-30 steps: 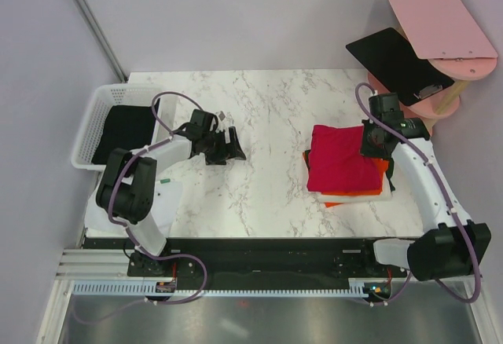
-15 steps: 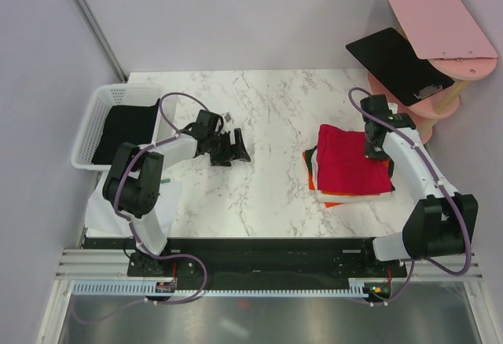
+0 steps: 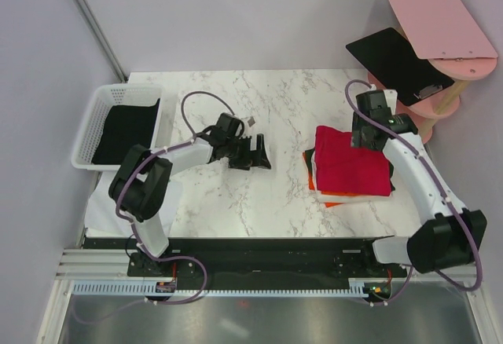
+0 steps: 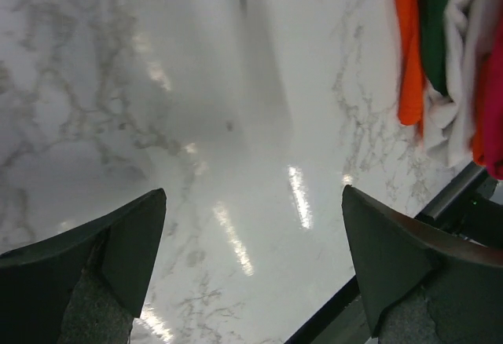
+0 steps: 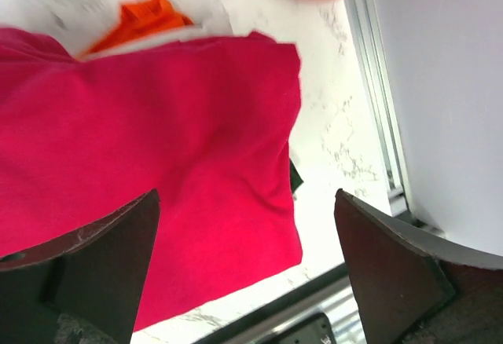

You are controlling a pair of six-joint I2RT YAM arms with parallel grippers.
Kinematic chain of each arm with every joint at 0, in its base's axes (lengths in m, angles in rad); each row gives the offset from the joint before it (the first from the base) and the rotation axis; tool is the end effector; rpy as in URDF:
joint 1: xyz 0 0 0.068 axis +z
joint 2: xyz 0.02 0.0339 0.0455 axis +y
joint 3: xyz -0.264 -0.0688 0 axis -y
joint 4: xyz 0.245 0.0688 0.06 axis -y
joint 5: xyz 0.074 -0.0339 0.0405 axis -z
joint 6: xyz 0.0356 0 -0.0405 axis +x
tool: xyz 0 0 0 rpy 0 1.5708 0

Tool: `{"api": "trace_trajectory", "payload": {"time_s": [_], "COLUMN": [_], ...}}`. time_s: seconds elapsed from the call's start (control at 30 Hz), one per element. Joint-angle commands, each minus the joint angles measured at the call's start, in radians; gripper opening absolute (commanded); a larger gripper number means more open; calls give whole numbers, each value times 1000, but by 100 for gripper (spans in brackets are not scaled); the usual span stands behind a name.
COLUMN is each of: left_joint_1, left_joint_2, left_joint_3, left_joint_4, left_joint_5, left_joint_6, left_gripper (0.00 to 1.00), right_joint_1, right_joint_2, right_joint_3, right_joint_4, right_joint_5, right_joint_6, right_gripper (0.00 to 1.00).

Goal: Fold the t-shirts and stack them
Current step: Put the neatly folded tshirt into the corner of the board with the right arm

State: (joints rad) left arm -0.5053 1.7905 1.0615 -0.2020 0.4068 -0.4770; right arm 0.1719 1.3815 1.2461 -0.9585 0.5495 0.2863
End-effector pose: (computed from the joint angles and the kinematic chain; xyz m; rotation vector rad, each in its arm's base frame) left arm 0.3116 -0.1885 0.1671 0.2165 2.6227 -0.8877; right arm 0.2683 0.0277 0.3064 0.3147 2.4922 -0.5496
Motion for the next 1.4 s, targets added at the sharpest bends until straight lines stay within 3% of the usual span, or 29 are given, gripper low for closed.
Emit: {"api": "trace_trajectory", "payload": {"time_s": [0.0, 0.07, 0.13, 0.17, 0.2, 0.27, 0.33, 0.4, 0.5, 0.87, 0.93, 0.97, 1.03, 1.07, 1.1, 1.37], "left_joint_1": [-87, -113, -148, -169, -182, -219, -246, -283, -312, -380, -386, -389, -398, -400, -403, -461], "left_joint_2": [-60, -45, -4, 12, 26, 75, 108, 148, 199, 368, 372, 375, 374, 368, 362, 271], "left_joint_3": [89, 144, 217, 241, 285, 324, 380, 419, 455, 569, 569, 574, 575, 574, 571, 525], "left_joint_4": [128, 162, 168, 176, 180, 197, 197, 197, 196, 118, 118, 121, 118, 118, 113, 96], "left_joint_5": [84, 90, 108, 121, 142, 168, 185, 175, 155, 113, 116, 119, 124, 127, 125, 95], "left_joint_6": [-66, -96, -110, -126, -133, -156, -164, -176, -186, -167, -166, -166, -164, -164, -163, -147], "left_gripper": [100, 99, 90, 80, 56, 41, 41, 53, 62, 61, 55, 42, 28, 9, 2, 2], "right_joint_1": [5, 5, 8, 8, 8, 20, 28, 37, 38, 40, 40, 40, 40, 40, 40, 41], "right_joint_2": [-116, -111, -104, -96, -90, -72, -56, -44, -18, 56, 54, 54, 62, 68, 80, 139], "right_joint_3": [4, -13, -36, -43, -48, -62, -73, -76, -79, -94, -102, -109, -116, -117, -116, -123], "right_joint_4": [78, 86, 104, 109, 116, 130, 148, 165, 182, 214, 221, 228, 236, 239, 241, 274], "right_joint_5": [-57, -89, -137, -146, -154, -181, -192, -192, -178, -4, 18, 32, 38, 36, 40, 30], "right_joint_6": [-13, -12, -9, -4, 1, 7, 13, 19, 27, 76, 77, 77, 77, 79, 82, 77], "right_gripper": [98, 98, 98, 98, 97, 97, 97, 97, 97, 97, 97, 97, 97, 97, 97, 97]}}
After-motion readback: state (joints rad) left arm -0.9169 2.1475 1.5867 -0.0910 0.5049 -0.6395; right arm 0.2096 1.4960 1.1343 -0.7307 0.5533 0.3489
